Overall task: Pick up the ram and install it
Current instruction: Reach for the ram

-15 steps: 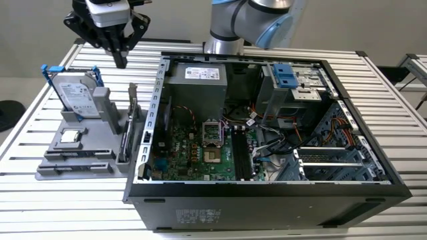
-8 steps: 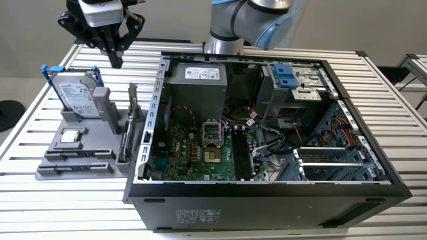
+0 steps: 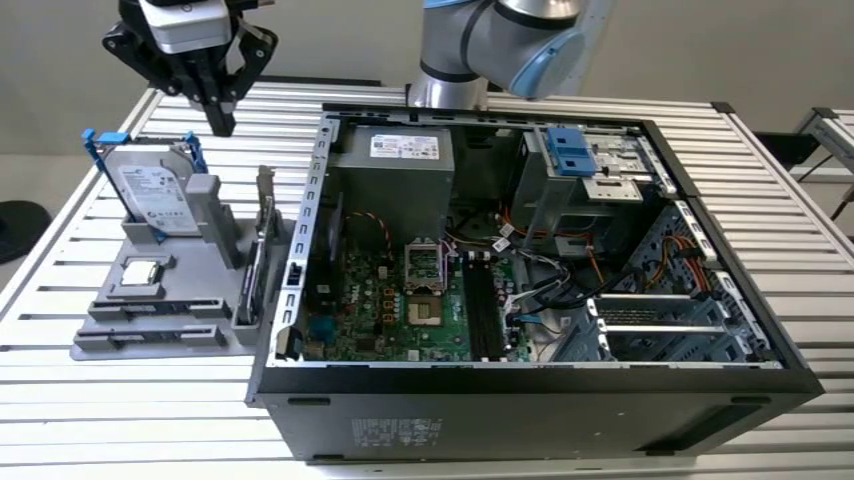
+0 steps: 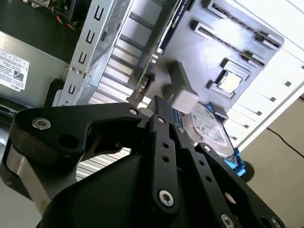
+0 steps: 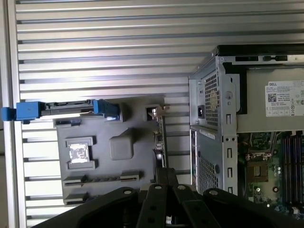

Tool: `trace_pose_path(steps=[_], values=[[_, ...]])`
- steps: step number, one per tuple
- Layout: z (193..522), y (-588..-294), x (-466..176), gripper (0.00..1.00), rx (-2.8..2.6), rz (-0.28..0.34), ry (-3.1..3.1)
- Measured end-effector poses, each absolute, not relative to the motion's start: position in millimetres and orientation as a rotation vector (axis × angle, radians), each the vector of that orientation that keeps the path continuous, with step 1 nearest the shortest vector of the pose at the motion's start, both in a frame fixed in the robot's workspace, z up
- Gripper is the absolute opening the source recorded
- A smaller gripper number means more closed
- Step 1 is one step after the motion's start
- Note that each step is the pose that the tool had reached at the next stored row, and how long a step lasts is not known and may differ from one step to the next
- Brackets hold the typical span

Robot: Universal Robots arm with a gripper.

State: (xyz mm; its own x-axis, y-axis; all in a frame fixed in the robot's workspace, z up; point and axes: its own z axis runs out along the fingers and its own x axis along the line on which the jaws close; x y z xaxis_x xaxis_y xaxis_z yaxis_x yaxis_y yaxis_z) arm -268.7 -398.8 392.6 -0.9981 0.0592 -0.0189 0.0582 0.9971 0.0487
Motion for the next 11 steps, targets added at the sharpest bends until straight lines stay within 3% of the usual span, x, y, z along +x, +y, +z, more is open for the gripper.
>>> trace_pose_path(steps=[11], values=[[392.6, -398.8, -282.0, 0.00, 0.090, 0.075, 3.119]])
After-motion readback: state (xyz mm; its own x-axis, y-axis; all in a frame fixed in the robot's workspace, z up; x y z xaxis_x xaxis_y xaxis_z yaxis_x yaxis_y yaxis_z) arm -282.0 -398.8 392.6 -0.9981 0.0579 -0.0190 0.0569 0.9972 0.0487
